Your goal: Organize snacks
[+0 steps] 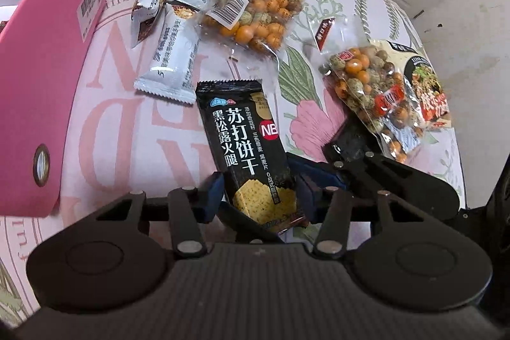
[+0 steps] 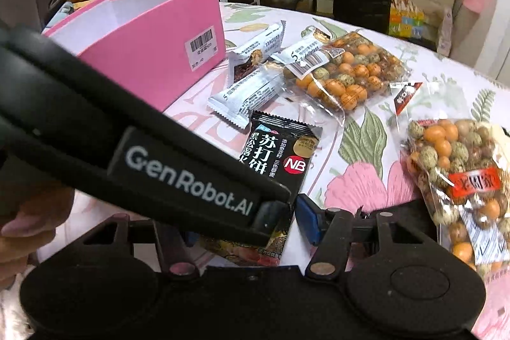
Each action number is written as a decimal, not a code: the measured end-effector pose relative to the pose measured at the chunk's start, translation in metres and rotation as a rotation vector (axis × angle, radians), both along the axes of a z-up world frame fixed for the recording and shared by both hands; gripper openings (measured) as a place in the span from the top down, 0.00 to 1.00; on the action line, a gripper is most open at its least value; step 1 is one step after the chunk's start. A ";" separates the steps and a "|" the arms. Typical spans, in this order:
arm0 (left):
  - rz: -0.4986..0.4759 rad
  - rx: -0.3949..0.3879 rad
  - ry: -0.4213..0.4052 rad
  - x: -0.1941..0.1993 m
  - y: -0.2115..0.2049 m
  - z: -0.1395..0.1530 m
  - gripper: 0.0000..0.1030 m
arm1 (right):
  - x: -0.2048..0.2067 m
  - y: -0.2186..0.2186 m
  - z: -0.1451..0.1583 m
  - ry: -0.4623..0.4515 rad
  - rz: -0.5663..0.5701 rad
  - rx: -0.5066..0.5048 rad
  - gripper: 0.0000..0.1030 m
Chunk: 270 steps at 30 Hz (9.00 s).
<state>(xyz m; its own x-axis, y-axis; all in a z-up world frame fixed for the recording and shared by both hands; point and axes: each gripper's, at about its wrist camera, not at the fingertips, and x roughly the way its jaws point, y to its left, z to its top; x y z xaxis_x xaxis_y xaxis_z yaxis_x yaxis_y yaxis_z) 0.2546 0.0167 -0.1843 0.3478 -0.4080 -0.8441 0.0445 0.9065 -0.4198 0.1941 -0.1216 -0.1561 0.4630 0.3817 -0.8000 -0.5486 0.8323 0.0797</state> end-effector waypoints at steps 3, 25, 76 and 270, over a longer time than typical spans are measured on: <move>-0.015 -0.005 0.014 -0.007 0.000 0.004 0.53 | -0.007 0.001 0.007 0.010 0.013 -0.007 0.38; -0.012 0.027 -0.057 -0.098 0.021 0.082 0.53 | -0.090 0.023 0.081 -0.059 0.135 -0.031 0.39; 0.281 0.199 -0.137 -0.030 0.229 0.120 0.45 | 0.032 0.178 0.103 0.064 0.252 0.058 0.31; -0.083 0.153 -0.263 -0.045 0.018 0.133 0.51 | 0.018 -0.090 0.133 0.176 -0.183 0.134 0.19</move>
